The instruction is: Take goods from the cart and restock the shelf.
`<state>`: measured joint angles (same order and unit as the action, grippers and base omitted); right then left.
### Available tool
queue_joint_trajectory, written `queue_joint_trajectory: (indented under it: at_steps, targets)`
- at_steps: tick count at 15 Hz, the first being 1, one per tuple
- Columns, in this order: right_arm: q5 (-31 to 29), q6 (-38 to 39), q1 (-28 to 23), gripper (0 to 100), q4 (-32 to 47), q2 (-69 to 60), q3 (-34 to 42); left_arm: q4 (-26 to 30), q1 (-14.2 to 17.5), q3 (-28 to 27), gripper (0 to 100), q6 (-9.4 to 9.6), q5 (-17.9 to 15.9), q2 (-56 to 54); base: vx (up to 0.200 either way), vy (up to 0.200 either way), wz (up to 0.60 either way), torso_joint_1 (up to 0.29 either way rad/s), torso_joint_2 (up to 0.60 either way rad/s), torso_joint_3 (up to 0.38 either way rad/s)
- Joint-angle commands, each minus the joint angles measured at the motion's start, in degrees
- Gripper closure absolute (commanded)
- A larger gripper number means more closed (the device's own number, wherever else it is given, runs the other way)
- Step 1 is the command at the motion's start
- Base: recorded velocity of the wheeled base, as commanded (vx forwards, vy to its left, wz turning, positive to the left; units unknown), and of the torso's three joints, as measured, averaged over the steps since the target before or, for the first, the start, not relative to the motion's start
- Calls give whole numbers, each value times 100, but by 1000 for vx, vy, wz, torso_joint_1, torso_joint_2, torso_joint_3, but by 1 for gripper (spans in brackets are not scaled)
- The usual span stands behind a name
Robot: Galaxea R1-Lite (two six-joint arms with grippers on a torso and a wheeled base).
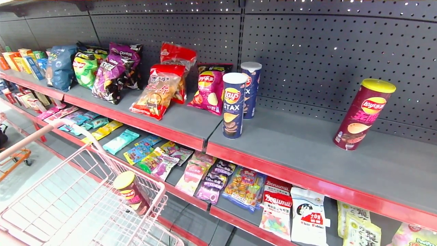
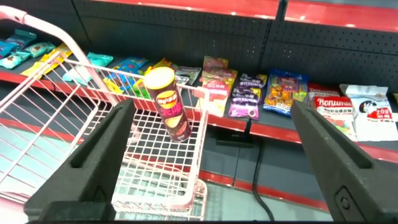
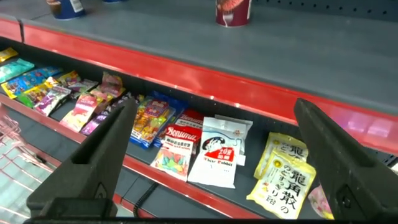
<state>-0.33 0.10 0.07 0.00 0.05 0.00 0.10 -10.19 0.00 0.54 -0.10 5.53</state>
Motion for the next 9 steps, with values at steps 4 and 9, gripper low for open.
queue_joint_trajectory:
  at_steps: [4,9]
  targets:
    - [-2,-1,1,0,0,4,0,-1,0,0,0,-1,1,9,0,0,0,-151,356,206]
    - [-2,-1,1,0,0,4,0,-1,0,0,0,-1,1,9,0,0,0,-157,372,225]
